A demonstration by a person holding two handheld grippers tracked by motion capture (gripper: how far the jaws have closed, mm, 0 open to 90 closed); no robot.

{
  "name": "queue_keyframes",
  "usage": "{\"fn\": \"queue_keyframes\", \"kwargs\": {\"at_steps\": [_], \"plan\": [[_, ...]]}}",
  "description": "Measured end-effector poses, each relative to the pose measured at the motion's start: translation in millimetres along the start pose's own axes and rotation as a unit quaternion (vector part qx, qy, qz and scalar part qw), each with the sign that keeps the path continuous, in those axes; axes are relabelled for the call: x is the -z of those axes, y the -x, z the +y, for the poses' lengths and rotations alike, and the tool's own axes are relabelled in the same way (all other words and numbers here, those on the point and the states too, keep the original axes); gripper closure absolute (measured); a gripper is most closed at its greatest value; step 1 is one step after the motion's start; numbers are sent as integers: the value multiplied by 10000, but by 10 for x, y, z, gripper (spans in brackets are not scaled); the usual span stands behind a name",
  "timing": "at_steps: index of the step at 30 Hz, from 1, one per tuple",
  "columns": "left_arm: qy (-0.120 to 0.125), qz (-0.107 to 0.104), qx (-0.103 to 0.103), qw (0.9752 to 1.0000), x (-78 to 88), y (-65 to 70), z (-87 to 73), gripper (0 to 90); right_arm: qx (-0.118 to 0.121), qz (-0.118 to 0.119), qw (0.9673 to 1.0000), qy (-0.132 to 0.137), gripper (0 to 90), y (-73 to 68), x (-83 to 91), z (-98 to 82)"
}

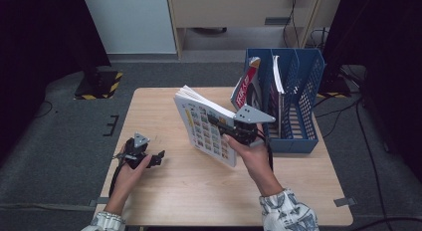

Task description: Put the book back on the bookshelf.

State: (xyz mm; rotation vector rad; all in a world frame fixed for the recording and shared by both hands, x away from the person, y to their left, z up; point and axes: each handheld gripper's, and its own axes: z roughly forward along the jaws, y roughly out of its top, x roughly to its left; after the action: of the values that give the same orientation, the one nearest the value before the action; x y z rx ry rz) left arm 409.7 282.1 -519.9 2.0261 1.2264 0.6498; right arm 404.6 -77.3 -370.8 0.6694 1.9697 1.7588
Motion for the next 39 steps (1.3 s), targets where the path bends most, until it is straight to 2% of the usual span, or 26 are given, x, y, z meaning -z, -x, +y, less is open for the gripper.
{"fn": "queue_keyframes", "kwargs": {"at_steps": [15, 24, 39], "plan": [[-330, 5, -9, 9995, -99, 9, -64, 39, 33, -18, 10000, -65, 737, -10, 125, 9], [-383, 32, -59, 9992, -124, 31, -70, 38, 81, -16, 9999, -78, 737, -1, 265, 9], [-353, -3, 10, 9994, -132, 24, -83, 30, 36, -130, 9999, -107, 737, 54, 537, -56]]}}
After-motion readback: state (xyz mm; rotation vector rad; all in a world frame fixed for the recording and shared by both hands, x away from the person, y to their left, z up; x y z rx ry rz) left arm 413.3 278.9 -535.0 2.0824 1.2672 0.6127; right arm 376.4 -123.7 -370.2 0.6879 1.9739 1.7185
